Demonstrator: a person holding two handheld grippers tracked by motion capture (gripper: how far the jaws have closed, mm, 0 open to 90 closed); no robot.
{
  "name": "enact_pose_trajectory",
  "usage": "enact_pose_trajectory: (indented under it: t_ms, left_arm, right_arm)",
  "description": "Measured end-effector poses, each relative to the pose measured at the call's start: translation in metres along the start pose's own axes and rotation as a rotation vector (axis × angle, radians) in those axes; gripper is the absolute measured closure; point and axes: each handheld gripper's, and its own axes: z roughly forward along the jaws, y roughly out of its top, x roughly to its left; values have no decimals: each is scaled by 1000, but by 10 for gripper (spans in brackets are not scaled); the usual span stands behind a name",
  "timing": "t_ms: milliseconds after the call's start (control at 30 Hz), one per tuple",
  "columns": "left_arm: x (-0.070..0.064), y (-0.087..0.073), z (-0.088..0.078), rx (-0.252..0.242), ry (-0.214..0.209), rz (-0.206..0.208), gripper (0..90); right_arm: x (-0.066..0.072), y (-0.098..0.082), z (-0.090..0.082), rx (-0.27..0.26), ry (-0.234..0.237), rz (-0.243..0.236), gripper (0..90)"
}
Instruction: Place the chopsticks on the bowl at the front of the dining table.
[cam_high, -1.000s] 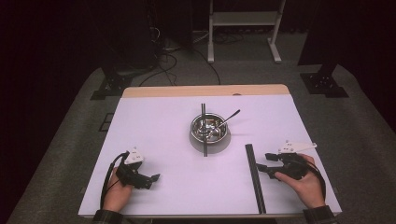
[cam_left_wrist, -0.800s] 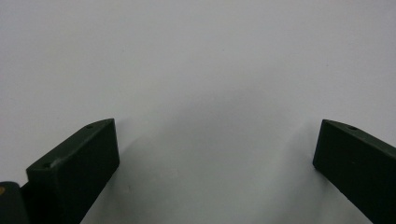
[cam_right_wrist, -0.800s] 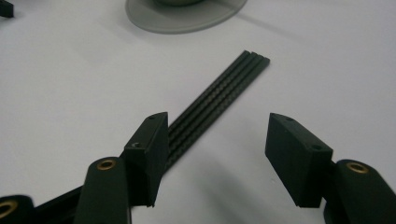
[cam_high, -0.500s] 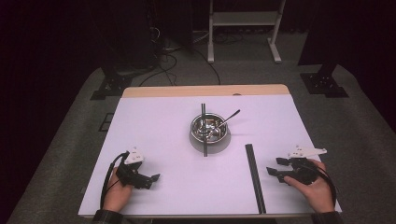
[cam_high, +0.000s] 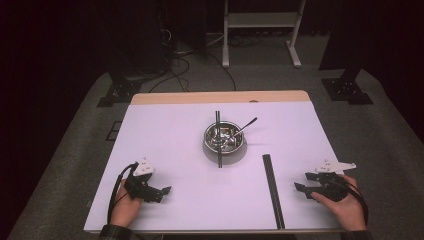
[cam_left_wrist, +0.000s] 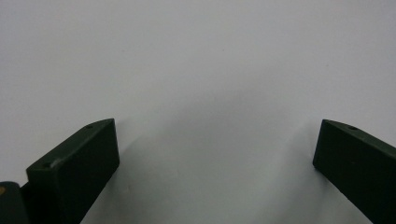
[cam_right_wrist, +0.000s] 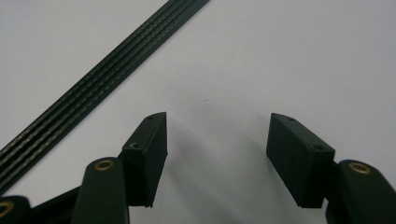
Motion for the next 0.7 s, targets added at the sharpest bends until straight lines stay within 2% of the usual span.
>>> enact_pose_trajectory:
  t_ms: [533,667,700]
  left_arm:
    - [0,0,0,-1,0,0,0]
    - [0,0,0,1,0,2,0]
    - [0,0,0,1,0,2,0]
  right_arm:
    - [0,-6,0,-4,-18,-34,361]
    - [1,-9,0,-26,-18,-41,355]
    - [1,-12,1,-45,-17,-41,344]
